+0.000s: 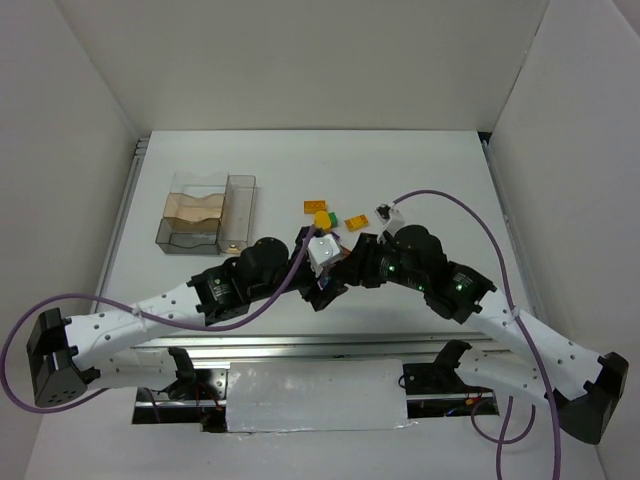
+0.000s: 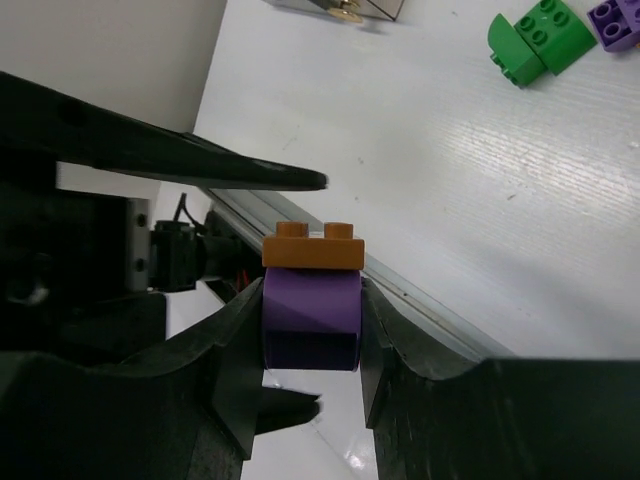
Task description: Sort the legos into containers by color
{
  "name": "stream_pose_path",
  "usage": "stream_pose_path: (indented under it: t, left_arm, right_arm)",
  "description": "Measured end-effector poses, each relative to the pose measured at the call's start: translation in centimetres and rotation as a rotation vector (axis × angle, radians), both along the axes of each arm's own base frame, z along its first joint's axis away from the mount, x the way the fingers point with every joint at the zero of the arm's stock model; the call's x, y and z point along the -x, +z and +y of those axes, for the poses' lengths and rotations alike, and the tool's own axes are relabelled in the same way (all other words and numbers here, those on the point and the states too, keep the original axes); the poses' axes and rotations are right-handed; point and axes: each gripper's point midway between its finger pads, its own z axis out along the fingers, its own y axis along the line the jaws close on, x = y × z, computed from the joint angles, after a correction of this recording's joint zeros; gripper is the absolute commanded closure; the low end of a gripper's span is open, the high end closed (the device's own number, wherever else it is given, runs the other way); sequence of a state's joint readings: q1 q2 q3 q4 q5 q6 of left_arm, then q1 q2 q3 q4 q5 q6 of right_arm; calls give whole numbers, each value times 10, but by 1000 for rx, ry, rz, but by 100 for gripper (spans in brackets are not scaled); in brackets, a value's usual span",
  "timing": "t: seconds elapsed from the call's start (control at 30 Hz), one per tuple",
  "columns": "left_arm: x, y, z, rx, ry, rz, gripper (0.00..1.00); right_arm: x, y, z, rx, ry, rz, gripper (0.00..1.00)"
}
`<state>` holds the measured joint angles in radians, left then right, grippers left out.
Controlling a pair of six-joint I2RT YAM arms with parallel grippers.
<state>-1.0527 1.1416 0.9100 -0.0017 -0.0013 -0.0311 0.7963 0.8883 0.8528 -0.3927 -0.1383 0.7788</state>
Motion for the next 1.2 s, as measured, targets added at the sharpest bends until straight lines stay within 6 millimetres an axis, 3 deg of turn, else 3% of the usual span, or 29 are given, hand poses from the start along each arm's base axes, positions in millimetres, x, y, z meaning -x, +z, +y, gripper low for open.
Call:
stream_pose_path:
  t: [0.2,0.37,0.53,0.63,0.73,0.83,1.03,1.2]
  left_arm:
    - [9,22,4,91,17,39,1]
    - [20,58,25,204,67,91,1]
    - [40,102,33,294,25,152,5]
    - [62,115,33,320,-82,176,6]
    - [83,119,34,323,-190,195,8]
    - [95,117,32,313,-255,214,12]
    - [98,90,18,232,-292,292,22]
    - [97,75,15,189,-286,326,27]
  right_arm:
    - [-3,-18,-12,21,-16,-100,100]
    - [-3,7,-23,-14,0,-269,100]
    - [36,46,-19,-126,220,-498,100]
    - [64,61,-17,-184,366,-599,100]
    - [87,71,-13,-231,504,-662,100]
    - [96,69,-5,-239,600,-647,100]
    - [97,60,2,-232,654,-606,100]
    - [101,67,1,-241,676,-630,100]
